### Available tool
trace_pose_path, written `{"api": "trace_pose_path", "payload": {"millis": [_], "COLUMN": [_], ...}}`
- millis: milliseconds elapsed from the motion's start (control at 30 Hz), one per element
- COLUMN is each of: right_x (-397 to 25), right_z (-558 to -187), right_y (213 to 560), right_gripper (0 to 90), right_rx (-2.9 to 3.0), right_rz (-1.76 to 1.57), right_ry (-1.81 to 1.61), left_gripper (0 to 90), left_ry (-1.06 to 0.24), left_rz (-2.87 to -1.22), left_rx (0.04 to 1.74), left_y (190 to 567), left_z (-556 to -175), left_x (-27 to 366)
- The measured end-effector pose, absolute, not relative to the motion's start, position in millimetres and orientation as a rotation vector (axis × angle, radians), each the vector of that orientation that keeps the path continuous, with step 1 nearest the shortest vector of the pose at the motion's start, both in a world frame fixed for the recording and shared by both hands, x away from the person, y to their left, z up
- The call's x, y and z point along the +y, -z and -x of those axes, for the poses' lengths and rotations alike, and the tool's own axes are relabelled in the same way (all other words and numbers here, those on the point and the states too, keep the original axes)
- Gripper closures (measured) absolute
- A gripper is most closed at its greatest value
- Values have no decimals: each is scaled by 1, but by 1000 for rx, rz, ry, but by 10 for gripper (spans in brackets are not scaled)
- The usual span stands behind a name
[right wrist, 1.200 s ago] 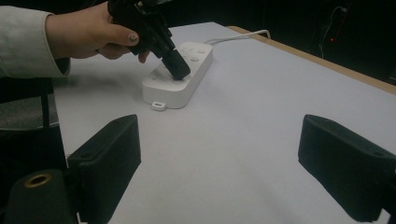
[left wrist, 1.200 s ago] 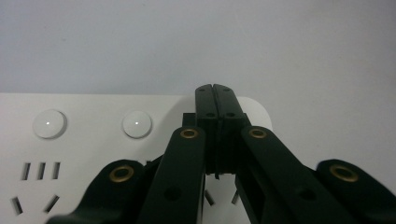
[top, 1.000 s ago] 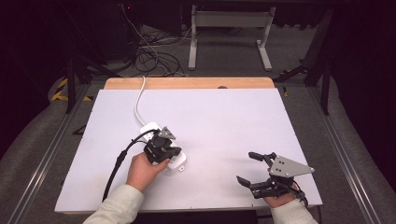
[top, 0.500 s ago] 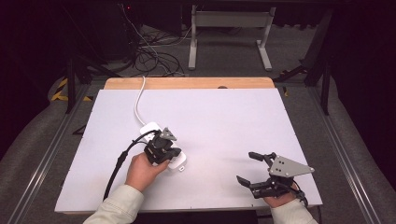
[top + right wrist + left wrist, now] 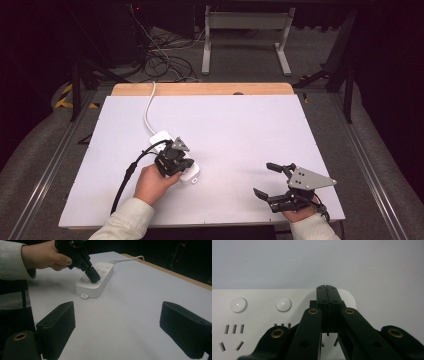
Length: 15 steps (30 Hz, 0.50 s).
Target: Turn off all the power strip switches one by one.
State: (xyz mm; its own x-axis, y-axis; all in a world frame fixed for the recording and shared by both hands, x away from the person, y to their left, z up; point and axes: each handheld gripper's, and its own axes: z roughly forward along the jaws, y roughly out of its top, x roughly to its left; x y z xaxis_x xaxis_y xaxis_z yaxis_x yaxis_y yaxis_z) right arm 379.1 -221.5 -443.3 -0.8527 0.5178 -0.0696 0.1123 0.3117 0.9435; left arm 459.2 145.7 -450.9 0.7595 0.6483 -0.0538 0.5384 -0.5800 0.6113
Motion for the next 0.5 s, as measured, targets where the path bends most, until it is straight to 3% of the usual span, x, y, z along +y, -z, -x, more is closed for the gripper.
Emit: {"api": "trace_pose_path", "payload": {"millis": [300, 500], "right_x": [-221, -224], "right_z": [-379, -380], "right_y": [443, 444], "right_gripper": [135, 135], "right_rx": [2225, 2221], "right_rz": [-565, -574], "right_ry": [-1551, -1555], "left_gripper": [900, 900], "left_ry": [-291, -244], "left_rz": [-2355, -2191], "left_rx": [874, 860], "left_y": [451, 433], "left_z": [-455, -456], "left_x": [141, 157]}}
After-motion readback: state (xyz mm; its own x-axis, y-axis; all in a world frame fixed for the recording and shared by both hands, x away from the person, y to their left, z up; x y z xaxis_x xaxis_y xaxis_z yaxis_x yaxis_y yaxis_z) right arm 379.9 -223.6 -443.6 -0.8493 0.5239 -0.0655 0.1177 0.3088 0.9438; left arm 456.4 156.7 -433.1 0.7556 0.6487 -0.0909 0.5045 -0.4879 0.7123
